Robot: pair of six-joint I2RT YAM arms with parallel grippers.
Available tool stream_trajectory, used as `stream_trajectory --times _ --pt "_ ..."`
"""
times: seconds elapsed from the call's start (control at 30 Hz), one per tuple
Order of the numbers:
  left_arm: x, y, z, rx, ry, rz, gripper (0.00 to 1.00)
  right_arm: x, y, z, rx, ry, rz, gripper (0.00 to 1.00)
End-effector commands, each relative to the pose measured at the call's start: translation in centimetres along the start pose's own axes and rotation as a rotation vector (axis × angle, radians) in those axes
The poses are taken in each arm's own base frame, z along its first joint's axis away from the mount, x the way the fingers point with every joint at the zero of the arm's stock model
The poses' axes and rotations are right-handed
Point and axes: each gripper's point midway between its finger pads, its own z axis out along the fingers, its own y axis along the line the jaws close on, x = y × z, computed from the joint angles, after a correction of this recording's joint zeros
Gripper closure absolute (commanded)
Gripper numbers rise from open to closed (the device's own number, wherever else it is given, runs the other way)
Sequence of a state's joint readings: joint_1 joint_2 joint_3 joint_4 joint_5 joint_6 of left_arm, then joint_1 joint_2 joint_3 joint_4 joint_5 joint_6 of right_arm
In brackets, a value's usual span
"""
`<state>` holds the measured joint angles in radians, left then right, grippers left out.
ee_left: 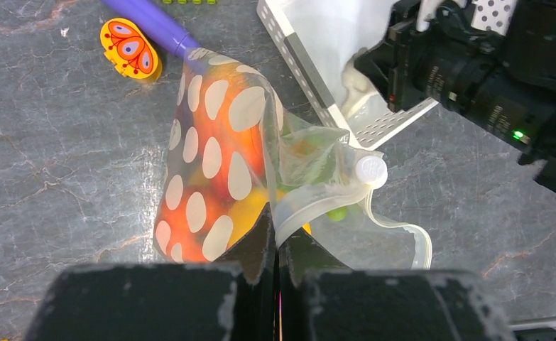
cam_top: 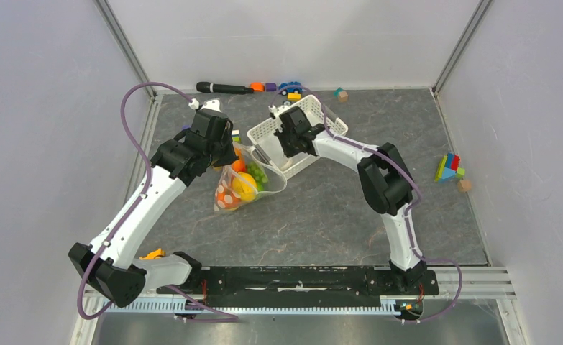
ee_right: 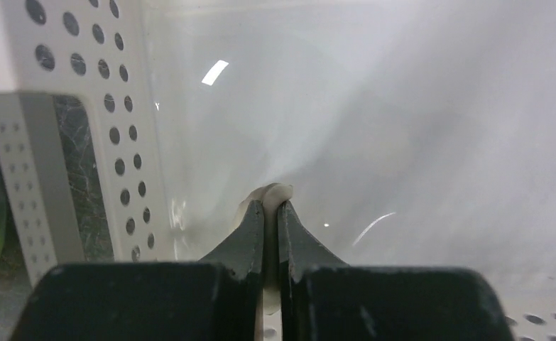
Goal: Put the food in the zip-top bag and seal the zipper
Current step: Pick up the fake vegetable from the bin.
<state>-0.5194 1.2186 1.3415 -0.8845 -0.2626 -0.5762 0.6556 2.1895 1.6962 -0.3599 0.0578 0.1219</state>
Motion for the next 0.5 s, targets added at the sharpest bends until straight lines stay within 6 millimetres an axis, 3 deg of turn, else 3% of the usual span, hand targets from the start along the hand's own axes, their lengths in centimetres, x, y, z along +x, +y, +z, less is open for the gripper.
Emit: stream_trajectory --times 0.0,0.27,0.47 --pt "-1.9 -0.3 -0.9 0.019 -0.086 -0.002 0.98 -7.2 -0.8 -5.9 0.019 -0.263 0.001 1.0" --pt "-2.1 0.0 -1.1 0.012 -0.098 -0.004 0.98 -10.0 -1.1 -13.5 -0.041 -0.518 0.01 1.0" --pt "-2.0 -0.1 -1.1 0.014 -0.096 -0.007 0.98 -11.1 0.8 -19.9 -0.167 -0.716 -0.042 1.0"
